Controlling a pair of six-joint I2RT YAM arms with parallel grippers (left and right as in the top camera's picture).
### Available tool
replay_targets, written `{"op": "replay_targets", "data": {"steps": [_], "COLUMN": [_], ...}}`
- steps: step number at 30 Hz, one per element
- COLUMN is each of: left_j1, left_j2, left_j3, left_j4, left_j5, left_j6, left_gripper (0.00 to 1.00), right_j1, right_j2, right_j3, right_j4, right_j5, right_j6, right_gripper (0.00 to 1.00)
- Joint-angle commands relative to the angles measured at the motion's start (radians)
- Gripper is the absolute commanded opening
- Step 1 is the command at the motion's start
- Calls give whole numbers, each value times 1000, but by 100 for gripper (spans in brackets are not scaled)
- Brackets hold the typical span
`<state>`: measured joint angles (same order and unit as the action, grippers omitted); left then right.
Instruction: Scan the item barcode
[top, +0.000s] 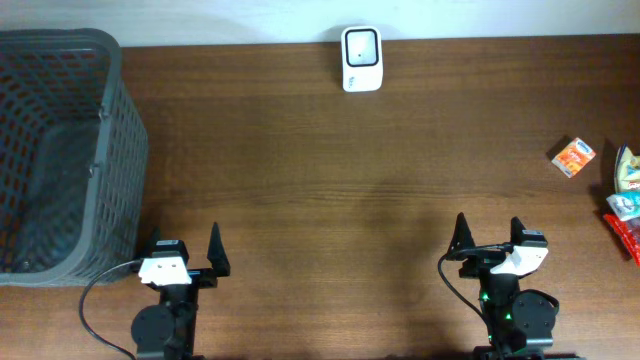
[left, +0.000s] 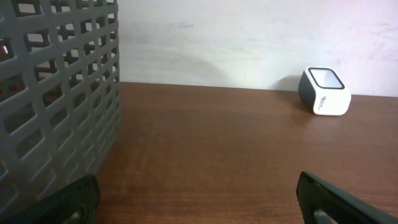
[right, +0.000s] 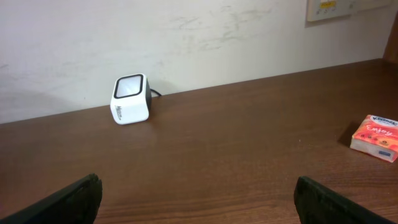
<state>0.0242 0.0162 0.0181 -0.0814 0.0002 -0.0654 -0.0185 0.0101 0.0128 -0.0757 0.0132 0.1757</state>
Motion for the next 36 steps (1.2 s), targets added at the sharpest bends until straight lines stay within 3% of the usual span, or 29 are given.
{"op": "replay_targets", "data": {"steps": [1, 7, 36], "left_j1": [5, 5, 5], "left_j2": [-11, -11, -10], "left_j3": [-9, -9, -9], "left_j4": [-1, -3, -1], "left_j5": [8, 3, -22], "left_j6": [50, 129, 112], "left_gripper": [99, 99, 99], "right_j1": [6, 6, 6], "right_j2": [-6, -6, -6], "right_j3": [-7, -7, -7], "right_j4": [-6, -6, -6], "right_j5": [-2, -2, -2], "right_j6": [-11, -11, -11], "right_gripper": [99, 98, 98]}}
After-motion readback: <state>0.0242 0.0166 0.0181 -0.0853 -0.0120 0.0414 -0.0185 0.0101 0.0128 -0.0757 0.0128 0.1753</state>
